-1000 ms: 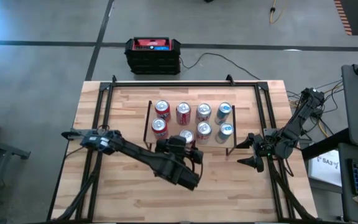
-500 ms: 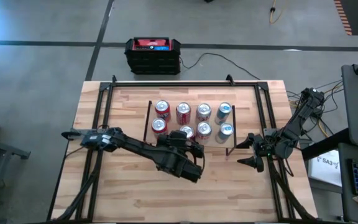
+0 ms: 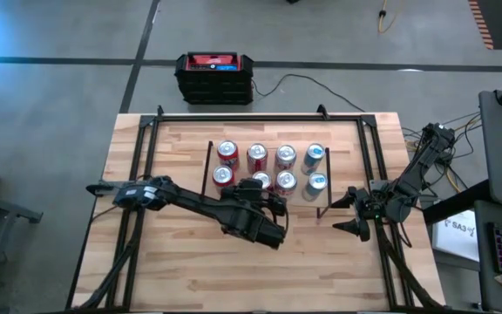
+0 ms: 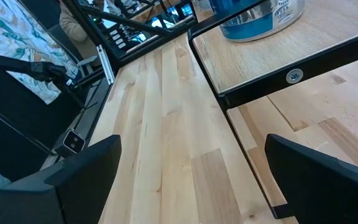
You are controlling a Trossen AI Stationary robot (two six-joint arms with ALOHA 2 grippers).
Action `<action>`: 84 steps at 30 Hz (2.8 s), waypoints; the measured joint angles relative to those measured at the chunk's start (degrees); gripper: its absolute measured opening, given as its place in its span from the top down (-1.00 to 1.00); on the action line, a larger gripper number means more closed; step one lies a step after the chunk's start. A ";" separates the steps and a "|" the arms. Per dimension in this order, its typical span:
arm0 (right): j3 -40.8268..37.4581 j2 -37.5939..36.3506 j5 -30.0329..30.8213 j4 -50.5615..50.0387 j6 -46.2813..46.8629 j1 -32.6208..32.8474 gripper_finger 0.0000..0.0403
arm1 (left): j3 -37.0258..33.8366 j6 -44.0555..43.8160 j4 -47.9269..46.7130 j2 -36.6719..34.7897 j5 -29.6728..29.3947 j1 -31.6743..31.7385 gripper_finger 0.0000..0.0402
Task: Place canned beverage on shelf
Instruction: Put the red white soda can on the shelf aligned with the other red white soda can, then return to Home Position
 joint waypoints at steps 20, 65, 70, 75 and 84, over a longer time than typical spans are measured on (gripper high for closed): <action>0.00 0.00 -0.01 0.00 0.00 0.01 -0.91 | -0.11 -0.39 -0.02 0.00 0.97 -0.13 -0.88; 0.00 0.00 0.01 0.00 0.00 0.01 -0.91 | -0.11 -10.54 2.77 -3.72 19.67 -24.41 -0.88; 0.00 -0.01 0.00 0.00 0.01 0.00 -0.91 | -0.09 -0.53 11.64 -3.72 18.94 -26.11 -0.88; 0.00 0.00 -0.01 0.00 0.00 0.01 -0.91 | -0.04 16.05 17.23 -4.22 9.29 -24.36 -0.88; 0.00 -0.01 -0.01 -0.02 0.01 0.01 -0.91 | -1.00 45.79 28.94 -4.00 10.68 -20.01 -0.88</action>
